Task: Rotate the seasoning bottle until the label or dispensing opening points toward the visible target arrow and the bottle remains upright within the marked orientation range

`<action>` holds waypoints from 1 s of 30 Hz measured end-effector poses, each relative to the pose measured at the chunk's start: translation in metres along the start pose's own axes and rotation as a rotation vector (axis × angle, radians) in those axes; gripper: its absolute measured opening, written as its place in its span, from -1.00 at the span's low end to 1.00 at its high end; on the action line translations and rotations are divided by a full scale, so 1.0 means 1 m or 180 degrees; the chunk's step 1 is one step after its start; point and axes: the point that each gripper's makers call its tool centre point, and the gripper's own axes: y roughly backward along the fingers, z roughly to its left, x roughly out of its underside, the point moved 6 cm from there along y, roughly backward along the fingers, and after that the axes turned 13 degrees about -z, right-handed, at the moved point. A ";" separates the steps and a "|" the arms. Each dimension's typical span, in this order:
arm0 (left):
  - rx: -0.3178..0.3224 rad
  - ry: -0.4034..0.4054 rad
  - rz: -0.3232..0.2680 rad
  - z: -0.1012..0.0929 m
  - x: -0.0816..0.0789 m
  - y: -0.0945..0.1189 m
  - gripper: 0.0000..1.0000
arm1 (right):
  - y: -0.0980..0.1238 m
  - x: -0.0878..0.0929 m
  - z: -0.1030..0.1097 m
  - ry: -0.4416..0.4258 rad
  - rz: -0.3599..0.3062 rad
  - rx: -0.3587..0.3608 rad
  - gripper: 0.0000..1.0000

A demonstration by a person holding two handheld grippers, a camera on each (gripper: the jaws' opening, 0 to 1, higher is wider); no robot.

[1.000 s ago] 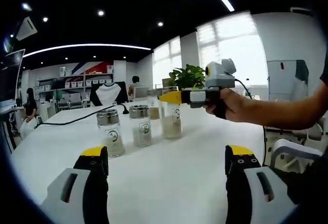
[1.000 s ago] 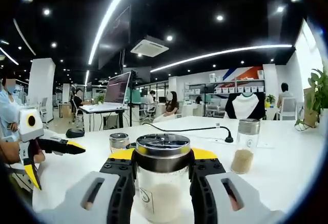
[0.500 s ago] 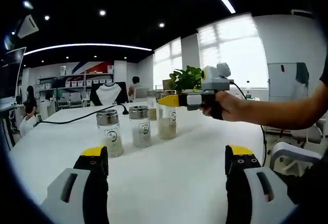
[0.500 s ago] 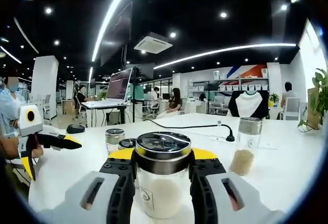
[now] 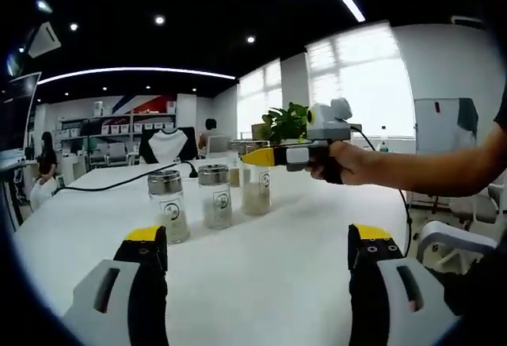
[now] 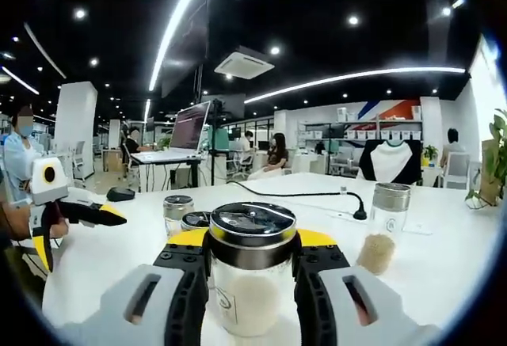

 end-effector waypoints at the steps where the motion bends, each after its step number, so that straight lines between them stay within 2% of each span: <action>1: 0.0001 -0.0003 -0.0001 0.000 0.000 0.000 1.00 | 0.000 0.000 0.000 0.0009 0.0003 0.0000 -0.24; 13: -0.0003 -0.0023 0.0012 0.001 0.000 0.000 1.00 | 0.003 -0.002 -0.001 0.0078 0.0066 0.0022 -0.19; 15: -0.0003 -0.0026 0.0007 0.001 0.000 0.000 1.00 | 0.004 -0.008 -0.001 0.0071 -0.0004 0.0034 -0.04; 20: -0.0004 -0.0013 0.0034 0.001 0.002 0.000 1.00 | 0.004 -0.033 -0.005 0.0108 -0.0153 0.0146 -0.03; 24: 0.0008 -0.0036 0.0041 0.000 0.002 0.000 1.00 | 0.001 -0.043 -0.012 0.0100 -0.0160 0.0201 0.01; 30: -0.0003 -0.0126 0.0127 0.001 0.002 0.001 1.00 | 0.001 -0.051 -0.027 0.0127 -0.0108 0.0462 0.10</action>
